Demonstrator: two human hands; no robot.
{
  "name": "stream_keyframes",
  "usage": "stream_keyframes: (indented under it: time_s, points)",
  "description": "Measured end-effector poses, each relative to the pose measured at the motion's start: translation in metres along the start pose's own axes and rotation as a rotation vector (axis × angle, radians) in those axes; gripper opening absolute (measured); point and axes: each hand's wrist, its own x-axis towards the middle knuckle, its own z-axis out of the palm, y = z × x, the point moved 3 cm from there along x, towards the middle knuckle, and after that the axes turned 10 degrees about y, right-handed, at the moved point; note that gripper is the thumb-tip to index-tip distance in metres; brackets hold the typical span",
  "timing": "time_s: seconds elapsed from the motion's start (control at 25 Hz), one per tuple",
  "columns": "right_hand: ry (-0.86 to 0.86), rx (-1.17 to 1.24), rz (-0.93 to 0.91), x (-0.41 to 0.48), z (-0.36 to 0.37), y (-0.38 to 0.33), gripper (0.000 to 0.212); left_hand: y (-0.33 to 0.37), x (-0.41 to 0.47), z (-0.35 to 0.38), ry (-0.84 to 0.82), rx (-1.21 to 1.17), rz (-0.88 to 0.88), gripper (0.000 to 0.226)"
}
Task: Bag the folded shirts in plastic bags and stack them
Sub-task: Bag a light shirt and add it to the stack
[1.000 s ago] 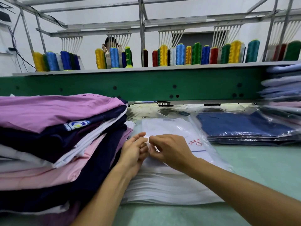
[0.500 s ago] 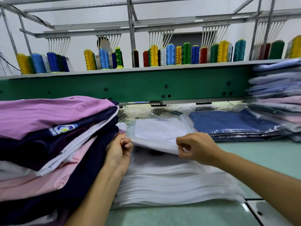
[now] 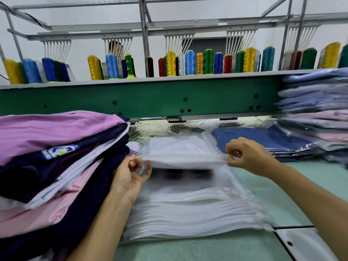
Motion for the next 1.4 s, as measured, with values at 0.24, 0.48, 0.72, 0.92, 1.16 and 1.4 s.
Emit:
stream_keyframes:
  time_s: [0.24, 0.48, 0.72, 0.92, 1.16, 1.4]
  points:
    - [-0.004, 0.167, 0.116, -0.002, -0.003, 0.012, 0.024, 0.001, -0.003, 0.001, -0.016, -0.002, 0.014, 0.025]
    - [0.092, 0.311, 0.172, 0.001, -0.002, 0.008, 0.026, 0.0, -0.015, 0.005, 0.02, -0.115, -0.049, 0.034]
    - [0.183, 0.541, 0.214, 0.007, 0.0, -0.015, 0.024, -0.063, -0.039, 0.05, 0.088, 0.245, -0.175, 0.058]
    - [0.054, 0.718, 0.141, 0.0, 0.002, -0.055, 0.021, -0.095, -0.026, 0.084, 0.34, 0.28, -0.062, 0.055]
    - [0.154, 0.873, 0.281, 0.0, 0.013, -0.058, 0.014, -0.066, -0.008, 0.097, 0.349, 0.558, 0.321, 0.073]
    - [0.436, 0.676, 0.504, 0.03, 0.019, -0.032, 0.015, -0.007, 0.006, 0.145, 0.258, 0.608, 0.476, 0.064]
